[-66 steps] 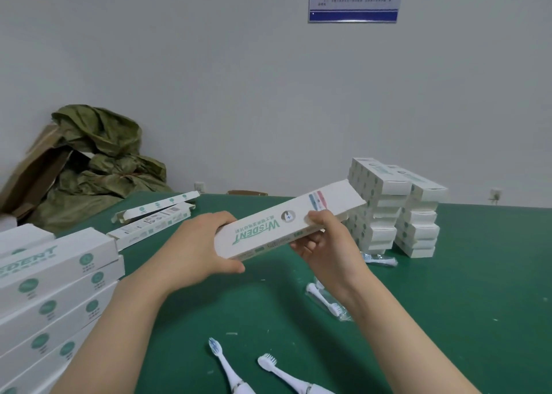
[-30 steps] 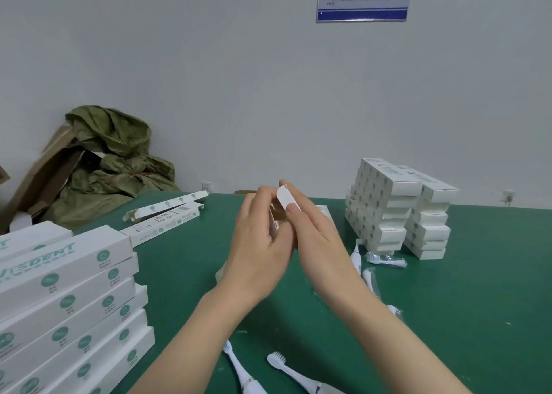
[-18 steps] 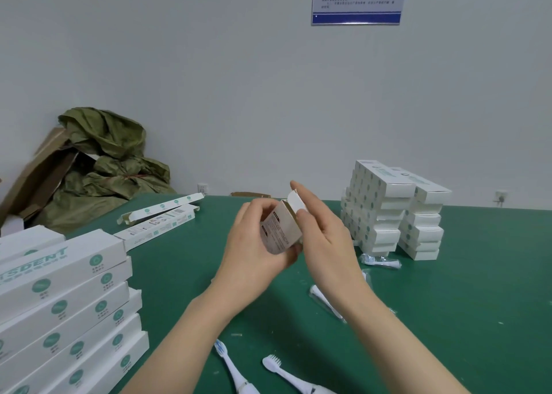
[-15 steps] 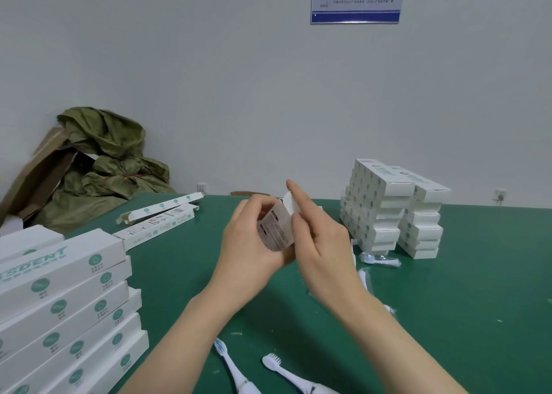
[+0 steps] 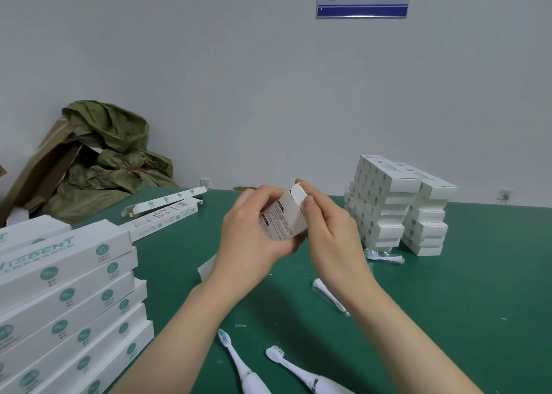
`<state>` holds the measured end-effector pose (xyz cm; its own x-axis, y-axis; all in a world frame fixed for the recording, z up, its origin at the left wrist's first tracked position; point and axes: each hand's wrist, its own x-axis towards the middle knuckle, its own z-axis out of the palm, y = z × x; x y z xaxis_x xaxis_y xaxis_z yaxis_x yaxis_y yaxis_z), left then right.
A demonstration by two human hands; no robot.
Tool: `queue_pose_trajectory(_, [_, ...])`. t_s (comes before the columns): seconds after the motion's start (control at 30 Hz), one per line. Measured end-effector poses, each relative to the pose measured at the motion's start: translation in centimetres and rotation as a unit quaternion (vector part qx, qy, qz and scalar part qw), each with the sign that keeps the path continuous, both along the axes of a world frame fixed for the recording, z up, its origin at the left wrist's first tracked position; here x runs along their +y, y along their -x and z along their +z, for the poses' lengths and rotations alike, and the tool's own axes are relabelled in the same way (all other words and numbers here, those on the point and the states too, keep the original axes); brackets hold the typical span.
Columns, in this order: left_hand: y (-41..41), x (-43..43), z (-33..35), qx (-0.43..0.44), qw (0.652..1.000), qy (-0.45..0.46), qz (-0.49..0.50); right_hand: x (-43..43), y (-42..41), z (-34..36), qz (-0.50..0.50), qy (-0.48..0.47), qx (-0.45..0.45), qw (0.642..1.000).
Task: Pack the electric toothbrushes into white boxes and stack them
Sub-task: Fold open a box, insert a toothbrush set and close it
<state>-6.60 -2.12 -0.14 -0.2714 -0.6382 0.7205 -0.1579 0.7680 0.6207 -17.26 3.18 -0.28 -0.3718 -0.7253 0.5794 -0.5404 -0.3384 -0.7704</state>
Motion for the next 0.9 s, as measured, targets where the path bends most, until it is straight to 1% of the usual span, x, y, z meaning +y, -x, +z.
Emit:
queue_pose_trajectory(0.13, [0.2,0.2,0.0,0.0,1.0,-0.001,0.007,0.1,-0.1,0.3,-0.023,0.009,0.008,1.0])
queue_pose_trajectory(0.37, [0.0,0.1,0.1,-0.009,1.0,-0.003,0.003,-0.2,0.1,-0.2,-0.008,0.014,0.0,1.0])
queue_pose_trajectory(0.57, [0.1,0.1,0.1,-0.004,1.0,0.023,0.018,-0.6,-0.2,-0.9,-0.024,0.028,0.058,0.998])
queue_pose_trajectory(0.73, [0.0,-0.1,-0.1,-0.009,0.998,0.043,0.039,-0.5,-1.0,-1.5,-0.01,-0.018,0.168,0.986])
queue_pose_trajectory(0.77, [0.0,-0.2,0.0,-0.008,0.998,0.042,0.041,-0.6,-0.9,-1.5,0.004,-0.017,0.166,0.986])
queue_pose_trajectory(0.8, [0.0,-0.2,0.1,-0.005,0.998,0.037,0.04,-0.7,-0.8,-1.2,0.033,-0.007,0.127,0.991])
queue_pose_trajectory(0.83, [-0.1,-0.2,0.3,0.005,0.999,0.029,0.036,-0.7,-0.7,-0.7,0.072,0.013,0.053,0.996])
queue_pose_trajectory(0.87, [-0.3,-0.2,0.7,0.027,0.999,0.014,0.014,-0.7,-0.6,-0.3,0.105,0.034,-0.04,0.993])
queue_pose_trajectory(0.9, [-0.6,-0.1,1.2,0.065,0.997,-0.011,-0.03,-0.8,-0.5,-0.1,0.114,0.049,-0.129,0.984])
